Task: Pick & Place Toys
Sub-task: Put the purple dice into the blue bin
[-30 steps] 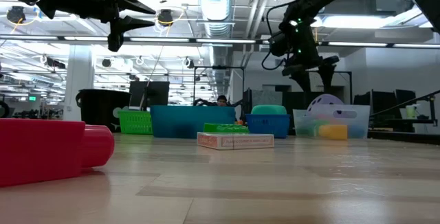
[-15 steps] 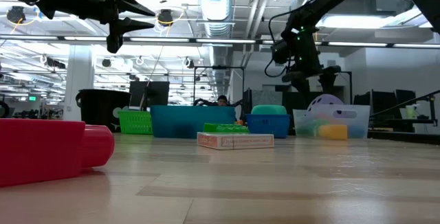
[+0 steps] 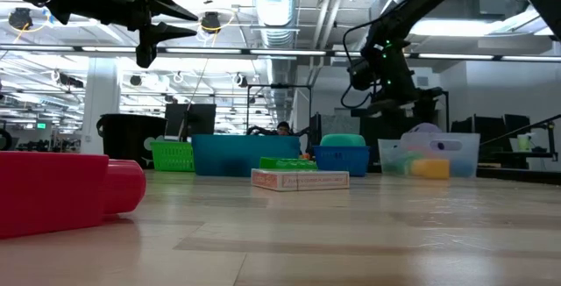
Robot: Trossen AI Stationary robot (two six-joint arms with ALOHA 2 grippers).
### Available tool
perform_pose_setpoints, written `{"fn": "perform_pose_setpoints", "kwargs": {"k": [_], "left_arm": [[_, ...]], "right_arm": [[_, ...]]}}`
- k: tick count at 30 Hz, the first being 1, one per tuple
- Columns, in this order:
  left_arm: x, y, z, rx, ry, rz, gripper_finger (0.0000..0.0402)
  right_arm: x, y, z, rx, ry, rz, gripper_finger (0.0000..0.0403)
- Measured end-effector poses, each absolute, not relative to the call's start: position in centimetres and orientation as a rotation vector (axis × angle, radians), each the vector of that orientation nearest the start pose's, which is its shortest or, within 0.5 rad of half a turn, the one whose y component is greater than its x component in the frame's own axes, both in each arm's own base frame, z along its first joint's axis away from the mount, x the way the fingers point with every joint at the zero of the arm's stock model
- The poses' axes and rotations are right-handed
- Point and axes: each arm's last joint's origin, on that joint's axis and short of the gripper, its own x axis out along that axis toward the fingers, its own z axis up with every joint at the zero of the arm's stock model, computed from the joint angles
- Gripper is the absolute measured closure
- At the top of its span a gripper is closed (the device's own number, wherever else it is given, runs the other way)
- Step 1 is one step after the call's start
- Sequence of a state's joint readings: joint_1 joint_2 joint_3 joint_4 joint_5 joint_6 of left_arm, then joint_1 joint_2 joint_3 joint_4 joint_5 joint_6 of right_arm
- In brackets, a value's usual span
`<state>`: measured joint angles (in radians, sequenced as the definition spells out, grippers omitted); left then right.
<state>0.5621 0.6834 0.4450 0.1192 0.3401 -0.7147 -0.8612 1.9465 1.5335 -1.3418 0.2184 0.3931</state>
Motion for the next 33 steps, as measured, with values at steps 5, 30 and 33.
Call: {"fn": "perform_pose_setpoints", "kwargs": {"k": [5, 30, 33], "left_arm": [[14.2, 7.8, 25.9, -0.763, 0.024, 0.251, 0.0293], [14.2, 7.8, 25.9, -0.760, 0.024, 0.251, 0.0293], [14.2, 7.8, 25.9, -0.760, 0.024, 0.251, 0.0293]], "right_arm": [[22.3, -26.5, 21.0, 0.825, 1.595, -1.132, 0.0173], [23.6, -27.3, 25.1, 0.810, 1.512, -1.105, 0.0370], [23.7, -27.4, 26.7, 0.797, 1.493, -1.114, 0.0398]]}}
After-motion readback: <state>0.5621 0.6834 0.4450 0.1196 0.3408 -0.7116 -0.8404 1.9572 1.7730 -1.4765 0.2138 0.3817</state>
